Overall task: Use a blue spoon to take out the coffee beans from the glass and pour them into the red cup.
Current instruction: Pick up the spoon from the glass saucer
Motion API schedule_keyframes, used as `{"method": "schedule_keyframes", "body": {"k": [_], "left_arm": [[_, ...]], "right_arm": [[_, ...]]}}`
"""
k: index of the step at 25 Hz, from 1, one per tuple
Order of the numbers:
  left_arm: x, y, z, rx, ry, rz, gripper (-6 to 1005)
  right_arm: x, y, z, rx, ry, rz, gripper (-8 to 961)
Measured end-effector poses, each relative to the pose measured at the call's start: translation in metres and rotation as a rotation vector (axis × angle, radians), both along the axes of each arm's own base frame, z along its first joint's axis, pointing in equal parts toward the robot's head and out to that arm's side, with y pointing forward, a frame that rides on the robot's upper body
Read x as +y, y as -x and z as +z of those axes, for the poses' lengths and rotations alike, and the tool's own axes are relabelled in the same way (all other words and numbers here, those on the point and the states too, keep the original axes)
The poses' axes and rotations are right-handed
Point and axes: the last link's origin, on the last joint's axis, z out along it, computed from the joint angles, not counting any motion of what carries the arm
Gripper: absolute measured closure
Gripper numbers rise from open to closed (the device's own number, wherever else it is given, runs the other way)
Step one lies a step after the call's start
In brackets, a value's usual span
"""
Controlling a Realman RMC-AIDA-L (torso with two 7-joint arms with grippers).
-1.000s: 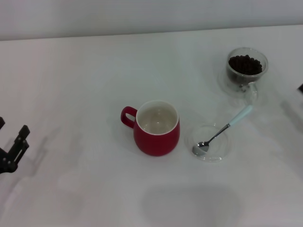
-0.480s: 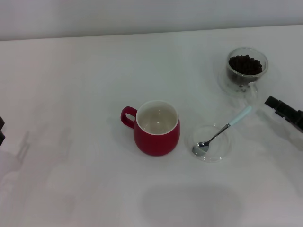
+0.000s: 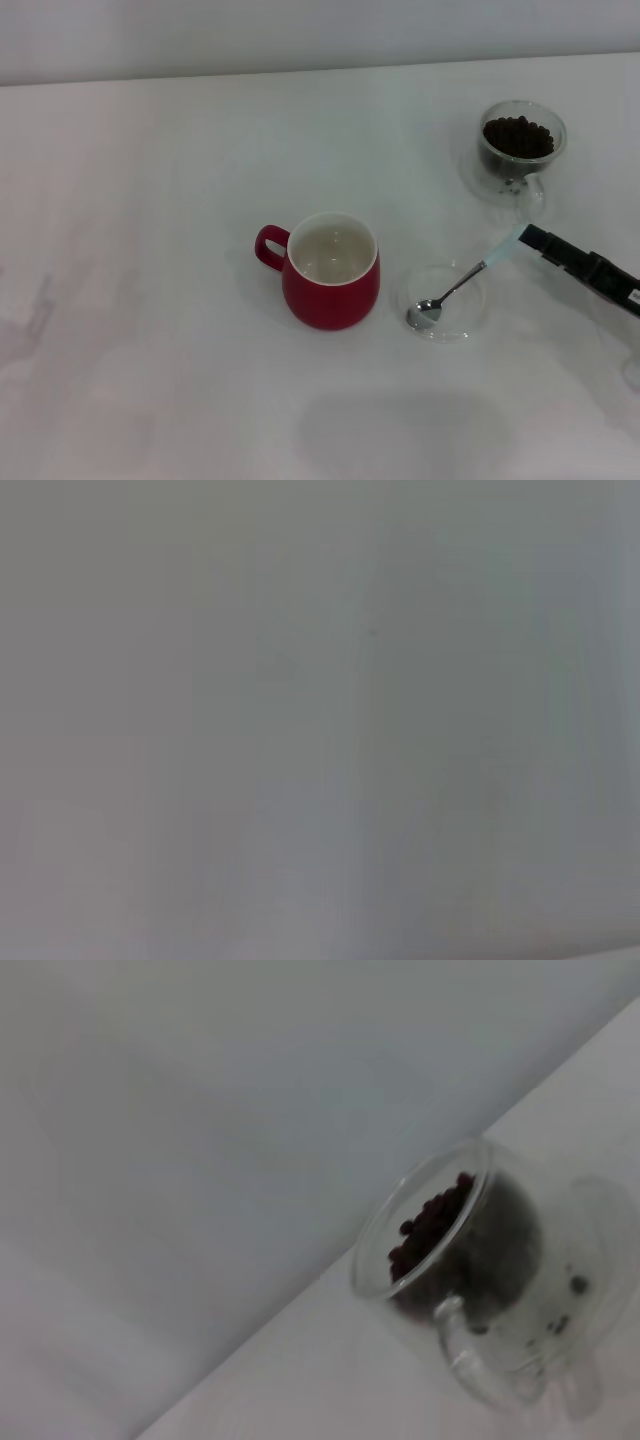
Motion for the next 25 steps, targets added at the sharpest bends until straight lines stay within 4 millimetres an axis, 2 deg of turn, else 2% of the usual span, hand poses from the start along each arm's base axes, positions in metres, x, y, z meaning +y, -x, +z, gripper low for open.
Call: {"method": "schedule_keyframes", "body": {"k": [15,25], "left_arm": [[0.003,-0.004,0.000,-0.012,-0.007,-0.013,391],[0.002,-0.001,0.001,-0.010,-0.017,0.000,391]], "right_arm": [[0.021,0.014,-0.017,-0.033,0.066,0.040,96],[0.022,0.015,-0.019,-0.041,0.079,0.046,150]]}}
